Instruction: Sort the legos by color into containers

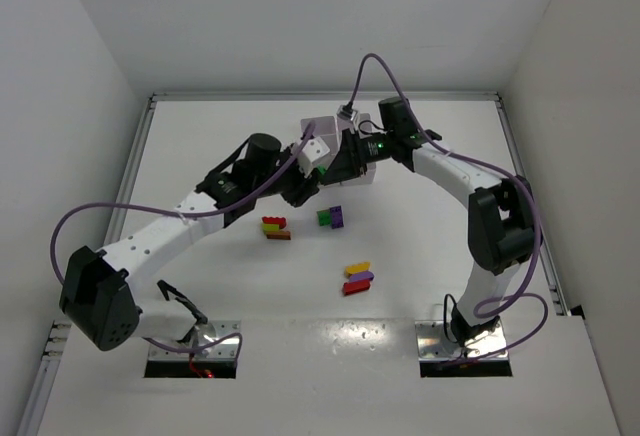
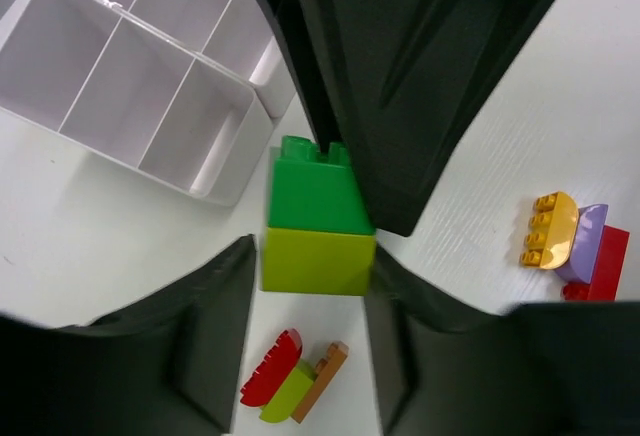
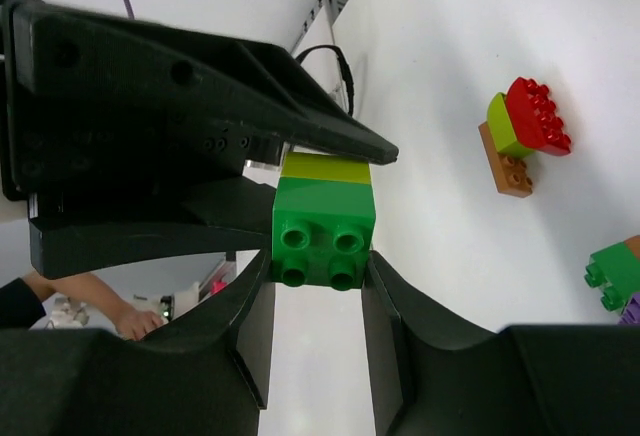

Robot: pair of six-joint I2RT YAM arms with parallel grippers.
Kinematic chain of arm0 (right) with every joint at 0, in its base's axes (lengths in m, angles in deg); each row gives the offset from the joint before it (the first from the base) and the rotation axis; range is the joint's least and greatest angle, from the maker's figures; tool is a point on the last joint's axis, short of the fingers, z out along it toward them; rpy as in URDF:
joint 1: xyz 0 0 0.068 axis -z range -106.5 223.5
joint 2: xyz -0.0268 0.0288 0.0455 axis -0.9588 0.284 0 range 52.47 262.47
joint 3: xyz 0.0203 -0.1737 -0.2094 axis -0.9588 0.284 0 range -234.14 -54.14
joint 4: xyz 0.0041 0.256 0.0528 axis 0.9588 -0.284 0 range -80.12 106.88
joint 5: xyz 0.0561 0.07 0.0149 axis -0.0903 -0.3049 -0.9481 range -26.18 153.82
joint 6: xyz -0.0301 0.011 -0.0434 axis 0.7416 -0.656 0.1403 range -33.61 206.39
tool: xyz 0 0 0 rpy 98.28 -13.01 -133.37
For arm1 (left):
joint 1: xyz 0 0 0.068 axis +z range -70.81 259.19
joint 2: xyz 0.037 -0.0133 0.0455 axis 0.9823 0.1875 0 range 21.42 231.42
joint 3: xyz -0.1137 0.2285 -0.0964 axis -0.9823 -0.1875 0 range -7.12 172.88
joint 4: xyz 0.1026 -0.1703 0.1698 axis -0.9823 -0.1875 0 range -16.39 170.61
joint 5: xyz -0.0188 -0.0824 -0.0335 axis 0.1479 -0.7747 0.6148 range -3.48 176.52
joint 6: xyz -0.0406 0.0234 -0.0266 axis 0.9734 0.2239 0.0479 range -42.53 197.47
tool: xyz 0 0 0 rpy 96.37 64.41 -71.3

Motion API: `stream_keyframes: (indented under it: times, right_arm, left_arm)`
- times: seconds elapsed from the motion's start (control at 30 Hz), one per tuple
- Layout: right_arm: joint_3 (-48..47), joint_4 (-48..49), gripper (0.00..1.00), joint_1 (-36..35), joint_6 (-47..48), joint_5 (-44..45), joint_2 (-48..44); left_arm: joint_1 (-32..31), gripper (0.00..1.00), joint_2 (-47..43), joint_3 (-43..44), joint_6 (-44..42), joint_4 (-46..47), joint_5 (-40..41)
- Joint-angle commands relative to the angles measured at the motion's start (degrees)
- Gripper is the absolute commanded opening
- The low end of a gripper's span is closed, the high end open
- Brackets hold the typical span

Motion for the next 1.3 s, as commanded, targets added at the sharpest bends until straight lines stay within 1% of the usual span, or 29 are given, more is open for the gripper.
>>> stream_keyframes:
  times: [0.0, 0.1, 0.17, 0.2, 0.23, 0.3, 0.4, 0.43, 0.5, 0.57, 0.63, 0.67, 0.7, 0.73, 0.77, 0.8, 0.83, 0.9, 0.93, 0.97, 1.07, 1.1, 1.13, 1.2, 1.23, 1.27]
  right_arm:
    - [-0.61, 1.34, 0.0, -0.5, -0.17, -1.99, -1.15]
    - [-0.61, 1.34, 0.0, -0.5, -0.17, -1.46, -0.63]
    - [-1.13, 1.34, 0.0, -0.5, -0.17, -1.46, -0.1]
    - [-1.13, 1.34, 0.0, -0.5, -0.17, -1.46, -0.1]
    - [-1.13, 1.34, 0.0, -0.5, -0.17, -1.46, 0.42]
    - [-1.66, 1.34, 0.0, -0.5, -0.17, -0.93, 0.43]
    - [-3.68, 1.34, 0.0, 0.11, -0.17, -0.32, 1.57]
    - [-4.47, 1.34, 0.0, 0.12, -0.17, -0.32, 2.09]
    - [-7.54, 1.34, 0.0, 0.12, -0.17, 1.17, 2.88]
    - [-11.05, 0.73, 0.0, 0.12, 0.53, 2.84, 4.2]
    - [-14.65, -0.06, 0.0, -0.41, 1.58, 5.38, 5.95]
    - [-15.97, -0.06, 0.0, -0.93, 1.59, 6.09, 6.66]
    - [-17.29, -2.33, 0.0, -2.16, 2.72, 7.06, 7.45]
    - [-20.79, -4.52, 0.0, -2.95, 5.43, 10.37, 9.55]
    - [-22.47, -6.46, 0.0, -3.83, 6.93, 11.71, 10.7]
    - [-25.97, -10.4, 0.0, -5.84, 8.69, 13.2, 12.02]
    - [-27.92, -12.61, 0.0, -6.99, 12.01, 17.57, 14.47]
    - [-32.13, -16.83, 0.0, -10.58, 15.02, 23.73, 16.94]
    - [-33.81, -18.24, 0.0, -11.65, 17.38, 26.03, 18.43]
    - [-35.4, -19.21, 0.0, -12.62, 17.93, 28.14, 21.4]
    - [-40.4, -19.93, 0.0, -15.08, 18.46, 35.78, 26.16]
    - [-41.03, -19.93, 0.0, -15.96, 19.24, 37.03, 27.14]
    - [-41.82, -20.62, 0.0, -15.97, 19.77, 38.69, 28.1]
    - [-42.44, -20.63, 0.0, -16.76, 19.78, 41.69, 30.47]
    - [-42.96, -20.63, 0.0, -17.28, 19.78, 42.39, 31.18]
    - [-42.97, -20.63, 0.0, -17.29, 19.78, 42.92, 31.8]
  left_arm:
    - [-0.29, 0.46, -0.75, -0.44, 0.69, 4.45, 2.69]
    - [-0.81, 0.37, -2.15, -1.66, -0.54, 5.84, 0.58]
    - [-0.82, 0.37, -3.21, -2.63, -1.42, 5.85, -0.74]
    - [-1.34, 0.34, -4.61, -3.94, -1.95, 6.55, -0.74]
    - [-1.34, 0.34, -5.41, -4.65, -1.95, 7.34, -0.74]
    - [-1.86, 0.29, -6.81, -5.8, -1.95, 7.35, -1.27]
    - [-1.87, 0.25, -9.01, -7.11, -2.57, 4.37, -0.57]
    - [-1.87, 0.24, -9.71, -7.9, -3.26, 1.92, -0.04]
    - [-1.26, 0.24, -12.78, -9.31, -3.88, -0.46, 1.89]
    - [0.84, 0.24, -15.33, -11.77, -4.41, -4.07, 2.51]
    - [4.0, 0.24, -19.99, -13.79, -6.07, -7.4, 2.51]
    - [4.8, 0.24, -21.74, -14.41, -6.08, -8.2, 3.81]
    - [5.51, 0.24, -24.72, -14.94, -6.95, -9.08, 4.44]
    - [6.82, 0.24, -25.79, -14.94, -6.96, -11.18, 5.23]
    - [6.83, 0.24, -26.33, -14.94, -6.96, -12.42, 7.76]
    - [7.7, 0.24, -26.33, -14.94, -6.96, -13.73, 9.09]
    - [8.93, 0.24, -25.72, -14.33, -6.96, -16.53, 10.15]
    - [10.51, 0.24, -24.32, -13.45, -6.96, -19.45, 11.56]
    - [12.44, 0.24, -23.01, -12.75, -6.96, -21.72, 12.17]
    - [13.5, 0.24, -22.99, -12.74, -6.96, -22.53, 11.66]
    - [17.98, 0.24, -20.98, -12.74, -8.98, -25.08, 9.99]
    - [19.21, 0.24, -20.1, -12.74, -9.68, -26.04, 9.11]
    - [22.01, 0.24, -19.14, -12.74, -10.82, -27.36, 8.32]
    - [25.01, 0.27, -16.32, -12.74, -12.31, -28.51, 5.25]
    - [27.72, 0.3, -14.57, -12.74, -13.98, -29.21, 2.71]
    - [28.88, 0.3, -14.56, -12.22, -14.6, -29.22, 2.69]
